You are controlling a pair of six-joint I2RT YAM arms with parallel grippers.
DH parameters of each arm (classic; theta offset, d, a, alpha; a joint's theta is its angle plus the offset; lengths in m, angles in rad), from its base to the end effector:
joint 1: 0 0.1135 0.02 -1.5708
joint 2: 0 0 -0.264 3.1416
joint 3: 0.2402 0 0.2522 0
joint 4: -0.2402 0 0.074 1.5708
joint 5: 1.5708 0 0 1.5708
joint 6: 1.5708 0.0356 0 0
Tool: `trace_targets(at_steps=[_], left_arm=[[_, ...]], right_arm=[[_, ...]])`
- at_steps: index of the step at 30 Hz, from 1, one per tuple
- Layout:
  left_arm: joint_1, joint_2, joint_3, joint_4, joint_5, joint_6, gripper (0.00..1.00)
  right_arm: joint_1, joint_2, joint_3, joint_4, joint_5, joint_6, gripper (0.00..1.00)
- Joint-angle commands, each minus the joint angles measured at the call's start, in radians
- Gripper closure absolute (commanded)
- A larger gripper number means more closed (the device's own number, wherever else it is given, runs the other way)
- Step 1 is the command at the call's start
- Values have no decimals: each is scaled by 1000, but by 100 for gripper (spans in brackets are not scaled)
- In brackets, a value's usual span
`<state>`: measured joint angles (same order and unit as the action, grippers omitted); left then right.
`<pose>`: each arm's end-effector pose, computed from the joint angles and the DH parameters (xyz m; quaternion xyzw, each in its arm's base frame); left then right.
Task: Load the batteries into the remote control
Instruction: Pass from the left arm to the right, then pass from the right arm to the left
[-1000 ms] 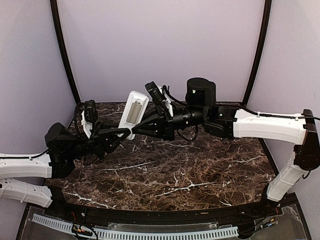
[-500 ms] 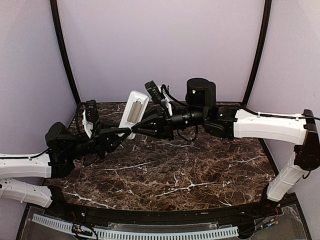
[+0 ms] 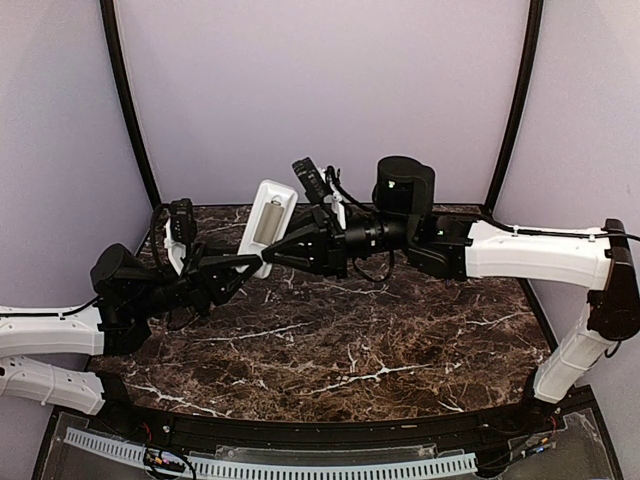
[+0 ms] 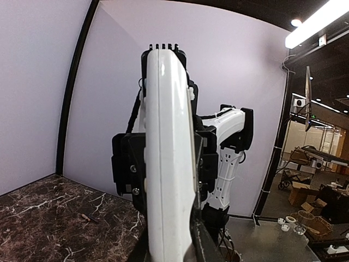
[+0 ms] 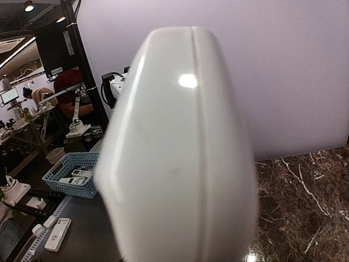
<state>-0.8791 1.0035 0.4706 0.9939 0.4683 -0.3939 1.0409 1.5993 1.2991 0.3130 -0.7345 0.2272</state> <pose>0.1243 -0.1753 0.3104 0.3145 0.4501 -0.5897 0.5922 0.1713 0.3397 0.3636 -0.4941 0.5011 0.5967 0.3856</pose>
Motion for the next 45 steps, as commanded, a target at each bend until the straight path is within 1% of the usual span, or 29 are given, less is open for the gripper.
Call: trace_targets(at_steps=[1,2,3,4,5,6,7,8,10,13,15,18,20,21,23,25,28,31,33,35,37,38,40,41,43,44,45], left_arm=[[-9,24,39,-85,18,18,100],[-9,25,47,-128,16,15,100],[-9,26,59,-150,8,11,94],[-9,27,64,-181,5,12,86],[-9,27,69,-193,1,17,71],[-9,23,71,-218,3,22,60],[-9,20,80,-233,16,42,56],[-8,12,85,-271,23,71,50],[-9,-2,107,-346,44,125,42],[-8,-17,140,-447,58,189,40],[-8,-19,152,-473,63,210,41],[-8,-17,180,-496,90,227,47],[-8,-13,194,-515,106,234,53],[-9,-10,197,-525,109,235,58],[-9,-5,201,-536,117,239,65],[-8,-1,201,-540,128,239,67],[-8,6,199,-537,149,235,65],[-8,2,184,-531,150,235,56],[-8,-2,177,-527,143,234,52],[-8,-1,174,-526,148,230,50],[-8,5,176,-519,153,224,56],[-8,8,177,-514,154,221,64],[-8,13,178,-504,154,218,71],[-8,15,179,-500,157,216,73],[-8,20,184,-494,167,214,81],[-8,24,187,-491,173,216,88],[-8,26,188,-488,173,218,93]], right_arm=[[22,6,14,-34,25,1,100],[22,0,27,-68,24,-17,100],[23,-6,39,-103,24,-36,100],[22,-13,54,-146,28,-60,100],[23,-20,67,-188,34,-85,100],[23,-28,79,-230,40,-119,100],[23,-33,90,-272,52,-141,100],[22,-39,99,-303,66,-160,100],[22,-47,114,-383,90,-187,100],[24,-58,128,-450,105,-209,100],[23,-66,131,-478,104,-220,100],[22,-71,149,-538,110,-257,100],[24,-73,159,-562,108,-273,100],[23,-75,161,-564,103,-276,100],[23,-77,160,-558,90,-274,100],[23,-79,159,-551,90,-271,100],[24,-82,147,-526,88,-264,100],[23,-87,136,-503,82,-258,100],[24,-89,131,-493,80,-256,100],[24,-90,129,-486,75,-256,100],[22,-88,129,-483,72,-256,100],[24,-88,127,-481,72,-256,100],[23,-90,124,-476,70,-257,100],[23,-90,122,-473,70,-257,100],[24,-90,119,-470,69,-257,100],[23,-90,118,-468,70,-256,100],[23,-90,117,-465,70,-256,100]])
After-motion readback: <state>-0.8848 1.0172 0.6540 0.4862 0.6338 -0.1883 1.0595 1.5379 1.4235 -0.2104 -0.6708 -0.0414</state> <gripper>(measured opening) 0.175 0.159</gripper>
